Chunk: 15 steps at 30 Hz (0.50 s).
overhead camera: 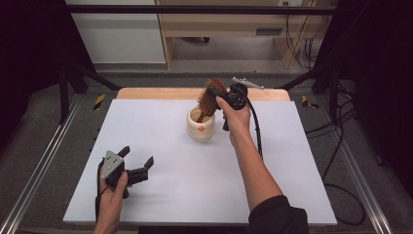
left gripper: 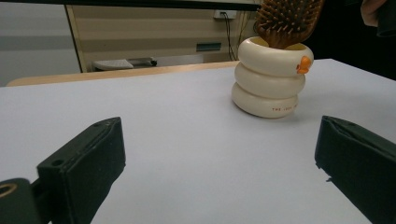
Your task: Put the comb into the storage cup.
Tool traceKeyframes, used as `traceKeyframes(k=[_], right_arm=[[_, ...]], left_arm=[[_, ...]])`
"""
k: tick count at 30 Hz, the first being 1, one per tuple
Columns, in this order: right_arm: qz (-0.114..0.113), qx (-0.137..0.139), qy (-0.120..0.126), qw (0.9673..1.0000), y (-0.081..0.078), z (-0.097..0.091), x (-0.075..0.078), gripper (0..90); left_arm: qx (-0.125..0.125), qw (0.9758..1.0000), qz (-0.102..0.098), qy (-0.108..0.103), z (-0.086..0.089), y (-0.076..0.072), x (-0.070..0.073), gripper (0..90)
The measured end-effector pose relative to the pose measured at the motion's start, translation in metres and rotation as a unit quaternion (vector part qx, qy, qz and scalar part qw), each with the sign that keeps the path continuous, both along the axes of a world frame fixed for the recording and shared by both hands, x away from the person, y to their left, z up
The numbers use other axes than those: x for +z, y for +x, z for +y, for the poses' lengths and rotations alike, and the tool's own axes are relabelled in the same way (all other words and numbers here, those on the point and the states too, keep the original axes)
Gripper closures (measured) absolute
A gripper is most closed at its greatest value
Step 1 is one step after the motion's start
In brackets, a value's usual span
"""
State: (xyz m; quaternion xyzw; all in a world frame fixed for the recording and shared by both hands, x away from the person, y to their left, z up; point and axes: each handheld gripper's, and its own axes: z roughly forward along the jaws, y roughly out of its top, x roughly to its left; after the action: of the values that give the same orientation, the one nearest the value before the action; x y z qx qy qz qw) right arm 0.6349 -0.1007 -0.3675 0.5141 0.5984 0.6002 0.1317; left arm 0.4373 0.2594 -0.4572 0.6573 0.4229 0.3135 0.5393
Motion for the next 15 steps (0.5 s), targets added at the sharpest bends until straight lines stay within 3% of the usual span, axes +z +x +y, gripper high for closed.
traceKeyframes(k=[15], right_arm=[[0.001,-0.002,0.003,1.0000,0.0014,-0.0013,-0.0019,47.6]], left_arm=[[-0.001,1.0000,-0.001,-0.003,0.0017,-0.0007,0.0007,1.8]])
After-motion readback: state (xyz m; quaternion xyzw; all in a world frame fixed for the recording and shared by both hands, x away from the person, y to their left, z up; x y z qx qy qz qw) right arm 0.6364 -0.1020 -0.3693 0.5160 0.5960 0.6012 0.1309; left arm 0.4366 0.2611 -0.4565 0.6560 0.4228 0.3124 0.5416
